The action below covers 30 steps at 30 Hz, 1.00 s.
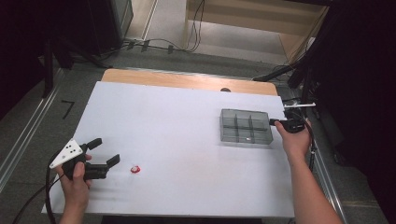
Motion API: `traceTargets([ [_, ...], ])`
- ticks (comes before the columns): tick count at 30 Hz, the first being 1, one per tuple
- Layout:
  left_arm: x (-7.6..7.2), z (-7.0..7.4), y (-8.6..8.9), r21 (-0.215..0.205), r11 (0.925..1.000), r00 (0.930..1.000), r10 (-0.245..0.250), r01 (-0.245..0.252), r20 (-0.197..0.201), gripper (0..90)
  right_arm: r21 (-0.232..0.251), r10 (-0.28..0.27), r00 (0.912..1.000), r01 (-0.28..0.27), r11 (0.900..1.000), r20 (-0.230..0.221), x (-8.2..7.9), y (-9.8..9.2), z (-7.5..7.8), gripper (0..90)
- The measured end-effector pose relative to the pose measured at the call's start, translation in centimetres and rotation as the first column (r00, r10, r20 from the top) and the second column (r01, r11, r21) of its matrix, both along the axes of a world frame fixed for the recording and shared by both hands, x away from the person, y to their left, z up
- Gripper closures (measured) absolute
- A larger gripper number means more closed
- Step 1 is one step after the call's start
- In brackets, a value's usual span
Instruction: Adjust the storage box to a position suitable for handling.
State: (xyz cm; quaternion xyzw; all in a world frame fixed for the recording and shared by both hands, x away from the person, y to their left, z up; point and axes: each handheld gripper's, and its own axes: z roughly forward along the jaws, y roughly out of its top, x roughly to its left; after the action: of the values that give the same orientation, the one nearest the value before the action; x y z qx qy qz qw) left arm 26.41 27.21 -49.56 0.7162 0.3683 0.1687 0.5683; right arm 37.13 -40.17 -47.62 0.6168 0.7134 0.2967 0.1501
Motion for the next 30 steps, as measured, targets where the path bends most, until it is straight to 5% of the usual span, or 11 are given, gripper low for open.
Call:
traceTargets([
  [8,0.0,0.0,0.0,0.004,1.0000,1.0000,0.000,0.000,-0.001,0.0,0.004,-0.006,0.9996,0.006,1.000,-0.028,-0.1,-0.2,-1.0,88.3],
  [23,0.1,0.0,-0.2,0.013,0.9999,1.0000,-0.001,0.001,-0.003,0.0,0.046,0.002,0.9999,-0.001,0.999,-0.013,-0.3,-0.3,-1.3,88.4],
  [30,0.1,0.0,-0.2,0.016,0.9999,1.0000,-0.002,0.002,-0.004,0.0,0.065,0.040,0.9992,-0.040,0.997,0.003,-0.1,1.2,-1.5,88.4],
])
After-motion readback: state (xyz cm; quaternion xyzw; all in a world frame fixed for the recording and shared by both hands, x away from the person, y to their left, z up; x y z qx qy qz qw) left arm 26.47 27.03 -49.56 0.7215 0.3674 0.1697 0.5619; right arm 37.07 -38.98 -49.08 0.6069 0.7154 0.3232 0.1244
